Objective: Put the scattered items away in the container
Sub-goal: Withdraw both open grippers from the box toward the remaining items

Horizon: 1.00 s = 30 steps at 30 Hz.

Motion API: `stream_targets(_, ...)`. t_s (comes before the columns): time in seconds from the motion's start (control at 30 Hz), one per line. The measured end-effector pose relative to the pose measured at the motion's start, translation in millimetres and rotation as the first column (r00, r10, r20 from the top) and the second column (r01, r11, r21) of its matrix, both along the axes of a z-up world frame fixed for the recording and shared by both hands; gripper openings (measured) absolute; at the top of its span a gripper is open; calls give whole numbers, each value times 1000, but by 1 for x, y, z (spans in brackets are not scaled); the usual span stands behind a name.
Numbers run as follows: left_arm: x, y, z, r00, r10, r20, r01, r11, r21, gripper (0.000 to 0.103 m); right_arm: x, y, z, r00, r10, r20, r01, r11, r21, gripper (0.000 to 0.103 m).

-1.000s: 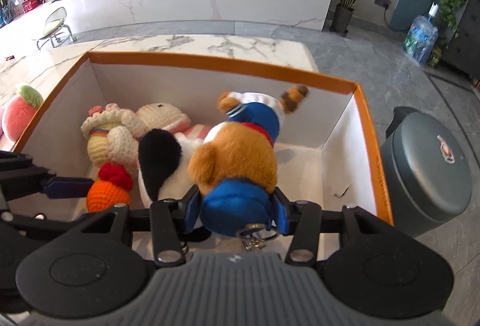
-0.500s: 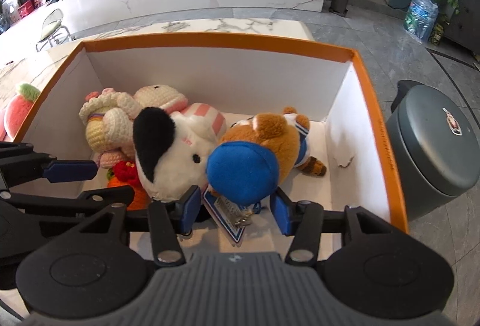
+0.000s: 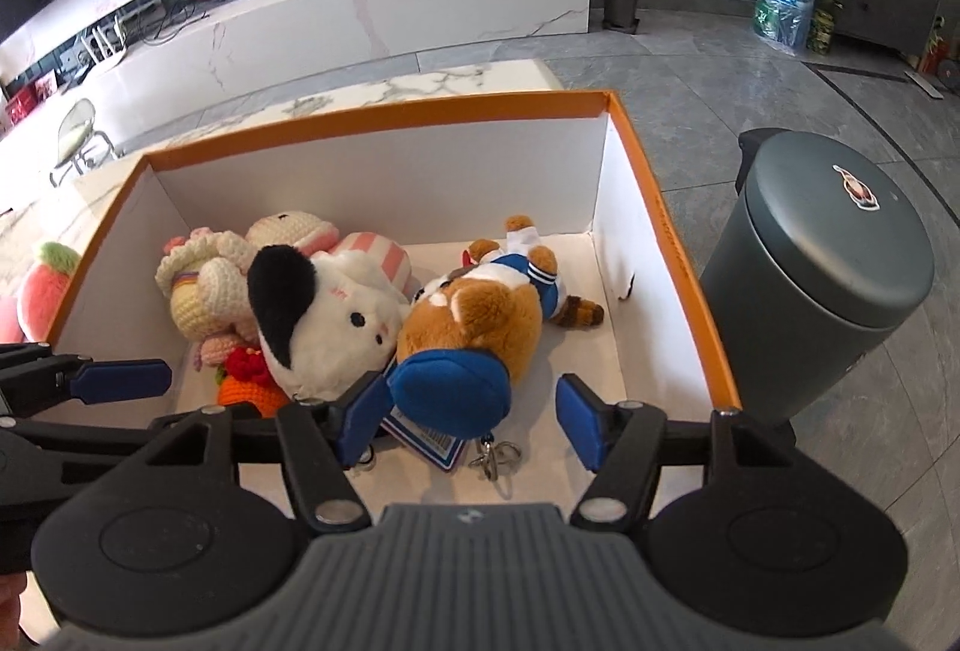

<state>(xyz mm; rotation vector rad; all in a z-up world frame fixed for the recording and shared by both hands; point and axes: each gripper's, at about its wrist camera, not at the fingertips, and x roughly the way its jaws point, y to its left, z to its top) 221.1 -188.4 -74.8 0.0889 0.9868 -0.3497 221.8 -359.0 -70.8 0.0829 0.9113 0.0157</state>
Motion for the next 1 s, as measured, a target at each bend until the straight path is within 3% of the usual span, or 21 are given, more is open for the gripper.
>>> stream_targets(0.07, -3, 2, 5, 1000, 13, 17, -13, 1000, 8, 75, -6, -1, 4, 1000, -11, 11, 11, 1000, 7, 65)
stream_targets(0.27, -16, 11, 18, 998, 35, 51, -35, 999, 5, 75, -24, 10, 20, 998, -24, 62, 23, 1000, 12, 65)
stream_targets(0.5, -39, 31, 44, 987, 62, 149, -62, 998, -3, 75, -50, 32, 44, 992, -22, 122, 25, 1000, -20, 65)
stream_targets(0.67, -60, 57, 60, 974, 87, 209, -83, 996, -30, 75, -69, 52, 58, 989, -27, 145, 27, 1000, 2, 65)
stream_targets(1.0, -100, 116, 73, 946, 181, 268, -173, 983, -55, 75, -104, 109, 68, 986, 44, 163, -36, 998, -51, 65)
